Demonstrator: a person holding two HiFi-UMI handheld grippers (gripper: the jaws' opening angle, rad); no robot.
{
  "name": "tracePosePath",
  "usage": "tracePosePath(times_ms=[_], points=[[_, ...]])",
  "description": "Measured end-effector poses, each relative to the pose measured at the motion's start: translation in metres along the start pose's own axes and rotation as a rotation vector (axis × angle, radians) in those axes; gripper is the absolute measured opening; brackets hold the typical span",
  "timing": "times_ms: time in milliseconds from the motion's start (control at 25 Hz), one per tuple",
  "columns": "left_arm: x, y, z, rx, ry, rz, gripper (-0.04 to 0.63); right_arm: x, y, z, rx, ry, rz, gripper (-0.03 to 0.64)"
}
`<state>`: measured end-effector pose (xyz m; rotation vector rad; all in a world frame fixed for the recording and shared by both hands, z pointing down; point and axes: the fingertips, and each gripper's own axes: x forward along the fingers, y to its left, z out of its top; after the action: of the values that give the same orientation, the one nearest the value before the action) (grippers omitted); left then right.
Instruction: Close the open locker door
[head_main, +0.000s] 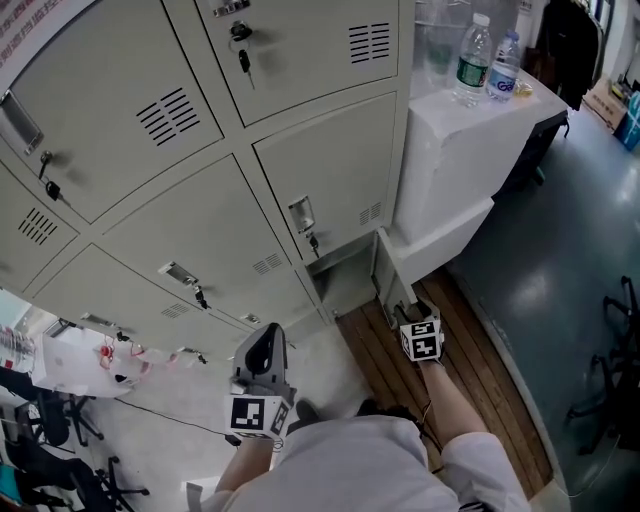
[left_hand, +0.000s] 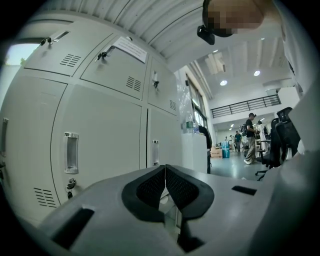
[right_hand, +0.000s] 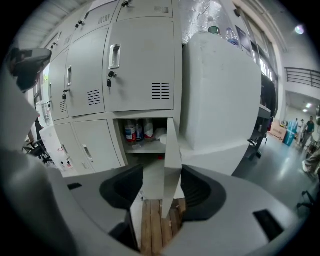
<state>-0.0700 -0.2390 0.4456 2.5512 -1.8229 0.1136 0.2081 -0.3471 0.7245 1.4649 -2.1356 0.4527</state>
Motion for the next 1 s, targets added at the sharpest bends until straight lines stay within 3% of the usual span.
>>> tracePosePath(times_ms=[560, 1000], points=[[-0.025, 0.067, -0.001, -0.041, -0.010, 0.030, 0.011, 0.023, 0.100, 0.017, -0.028, 0.002, 0.093, 0.221], [-0.046, 0.114, -0.011, -0.059, 0.006, 0.090, 0.011, 0.053, 0.150, 0.038, -0.061, 0.005, 0.148, 0.221]])
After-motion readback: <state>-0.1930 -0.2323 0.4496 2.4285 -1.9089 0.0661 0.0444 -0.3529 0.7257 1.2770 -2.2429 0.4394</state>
